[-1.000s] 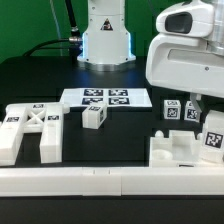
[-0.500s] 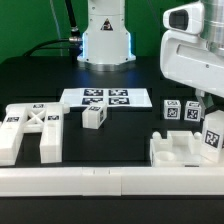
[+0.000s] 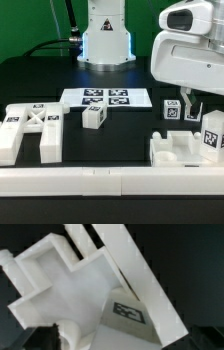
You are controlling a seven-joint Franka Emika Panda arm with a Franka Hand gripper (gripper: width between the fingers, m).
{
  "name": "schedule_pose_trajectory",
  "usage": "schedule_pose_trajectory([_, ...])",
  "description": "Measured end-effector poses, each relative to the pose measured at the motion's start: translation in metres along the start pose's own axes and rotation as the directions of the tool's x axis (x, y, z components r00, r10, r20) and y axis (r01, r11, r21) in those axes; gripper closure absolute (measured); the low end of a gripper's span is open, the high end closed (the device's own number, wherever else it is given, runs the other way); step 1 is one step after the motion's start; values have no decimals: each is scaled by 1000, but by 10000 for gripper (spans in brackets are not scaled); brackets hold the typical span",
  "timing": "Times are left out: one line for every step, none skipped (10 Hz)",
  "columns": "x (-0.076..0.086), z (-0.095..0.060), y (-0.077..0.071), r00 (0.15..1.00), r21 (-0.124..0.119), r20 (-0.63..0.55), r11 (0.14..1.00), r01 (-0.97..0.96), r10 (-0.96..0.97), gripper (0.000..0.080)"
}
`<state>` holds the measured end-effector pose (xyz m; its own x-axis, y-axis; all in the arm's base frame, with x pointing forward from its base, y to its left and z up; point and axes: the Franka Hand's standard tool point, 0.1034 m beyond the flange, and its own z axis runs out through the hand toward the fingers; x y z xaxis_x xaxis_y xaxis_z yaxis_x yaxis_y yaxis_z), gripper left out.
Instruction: Assemble chair
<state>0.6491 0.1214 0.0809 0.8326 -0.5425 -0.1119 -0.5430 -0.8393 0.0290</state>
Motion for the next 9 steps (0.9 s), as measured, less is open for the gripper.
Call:
schedule_pose_trajectory([0, 0, 0, 996, 0, 0, 996, 90, -90, 151])
schedule_pose_trajectory([1, 0, 1, 984, 0, 0, 984, 180, -180, 150])
schedule_pose_trajectory([1, 0, 1, 968, 0, 0, 968, 251, -251, 150])
schedule_pose_trajectory([2, -1, 3, 917, -37, -9, 916, 398, -399, 150])
schedule_pose_trajectory([3, -2, 1, 851, -55, -23, 850, 524, -525, 150])
schedule_pose_trajectory([4, -1, 0, 795, -62, -31, 795, 603, -605, 150])
schedule_pose_trajectory([5, 0, 0, 757, -66, -32, 757, 650, -653, 150])
schedule_pose_trajectory([7, 0, -1, 673, -74, -36, 673, 736, -739, 150])
schedule_pose_trajectory([9, -1, -2, 598, -83, -37, 599, 797, -801, 150])
